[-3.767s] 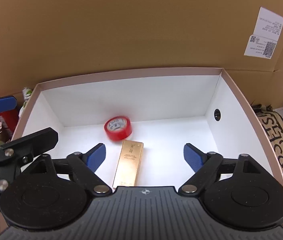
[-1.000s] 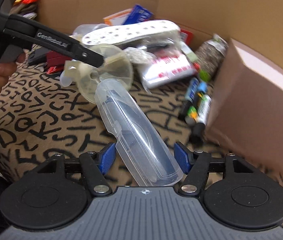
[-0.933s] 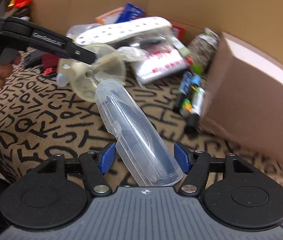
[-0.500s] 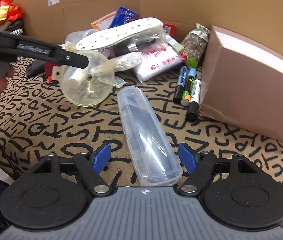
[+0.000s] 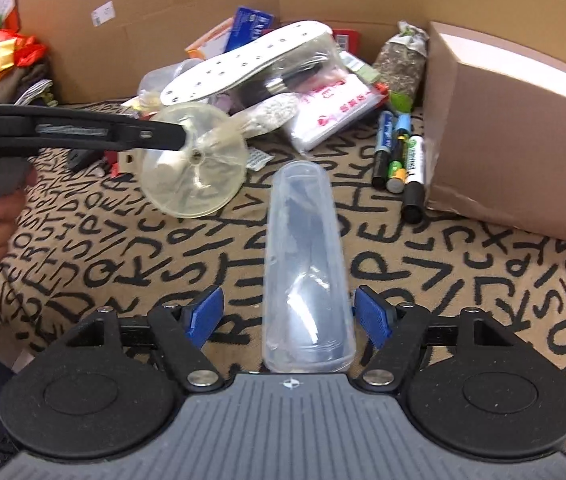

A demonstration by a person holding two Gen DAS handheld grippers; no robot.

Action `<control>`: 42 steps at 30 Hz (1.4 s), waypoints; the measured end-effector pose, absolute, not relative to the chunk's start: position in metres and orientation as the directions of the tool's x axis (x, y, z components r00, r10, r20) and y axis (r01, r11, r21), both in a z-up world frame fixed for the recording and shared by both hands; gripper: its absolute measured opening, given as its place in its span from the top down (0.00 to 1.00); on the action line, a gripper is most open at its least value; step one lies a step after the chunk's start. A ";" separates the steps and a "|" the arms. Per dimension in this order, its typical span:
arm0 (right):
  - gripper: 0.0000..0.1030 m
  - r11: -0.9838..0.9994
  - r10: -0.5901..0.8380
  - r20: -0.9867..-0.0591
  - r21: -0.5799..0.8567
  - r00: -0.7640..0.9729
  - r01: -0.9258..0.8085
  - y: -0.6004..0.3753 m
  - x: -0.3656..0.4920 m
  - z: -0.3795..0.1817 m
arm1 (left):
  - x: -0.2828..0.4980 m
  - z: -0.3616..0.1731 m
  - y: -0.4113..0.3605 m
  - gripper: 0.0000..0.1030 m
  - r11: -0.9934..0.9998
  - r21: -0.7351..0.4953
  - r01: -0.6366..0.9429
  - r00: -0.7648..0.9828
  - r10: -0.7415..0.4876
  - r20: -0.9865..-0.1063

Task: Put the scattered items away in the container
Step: 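Grasp the translucent funnel with the left gripper while the right holds the clear case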

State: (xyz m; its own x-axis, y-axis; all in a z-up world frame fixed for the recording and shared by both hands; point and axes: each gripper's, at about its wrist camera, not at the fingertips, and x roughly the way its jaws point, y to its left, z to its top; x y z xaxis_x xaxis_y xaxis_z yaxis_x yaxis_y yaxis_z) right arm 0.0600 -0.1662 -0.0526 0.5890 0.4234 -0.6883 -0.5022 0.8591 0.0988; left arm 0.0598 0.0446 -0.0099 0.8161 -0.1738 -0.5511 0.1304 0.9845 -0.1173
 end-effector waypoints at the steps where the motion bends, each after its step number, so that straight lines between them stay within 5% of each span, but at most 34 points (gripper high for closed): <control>1: 0.26 0.864 0.415 -0.689 0.094 0.594 -0.495 -0.167 0.060 -0.053 | 0.056 -0.007 0.043 0.41 0.982 -0.124 0.144 0.817 -0.189 -0.545; 8: 0.26 0.874 0.373 -0.689 0.035 0.622 -0.485 -0.165 0.059 -0.061 | 0.047 -0.002 0.019 0.40 0.930 -0.173 0.324 0.765 -0.365 -0.531; 18: 0.26 0.884 0.356 -0.678 0.020 0.643 -0.468 -0.165 0.066 -0.061 | 0.076 -0.036 0.034 0.40 0.966 -0.193 0.171 0.735 -0.256 -0.628; 23: 0.42 0.872 0.370 -0.667 0.008 0.647 -0.490 -0.159 0.069 -0.059 | 0.079 -0.036 0.045 0.40 0.970 -0.200 0.136 0.749 -0.233 -0.620; 27: 0.45 0.866 0.370 -0.664 -0.007 0.650 -0.500 -0.155 0.070 -0.059 | 0.081 -0.033 0.041 0.39 0.963 -0.218 0.160 0.737 -0.263 -0.622; 37: 0.45 0.872 0.374 -0.655 0.006 0.657 -0.490 -0.159 0.068 -0.061 | 0.083 -0.048 0.008 0.37 0.976 -0.032 0.213 0.751 -0.185 -0.634; 40: 0.44 0.875 0.372 -0.650 0.008 0.663 -0.484 -0.160 0.067 -0.062 | 0.085 -0.054 0.011 0.46 0.980 -0.026 0.199 0.743 -0.168 -0.647; 42: 0.44 0.876 0.371 -0.649 0.007 0.665 -0.482 -0.160 0.067 -0.062 | 0.089 -0.057 0.014 0.65 0.983 -0.038 0.182 0.733 -0.161 -0.661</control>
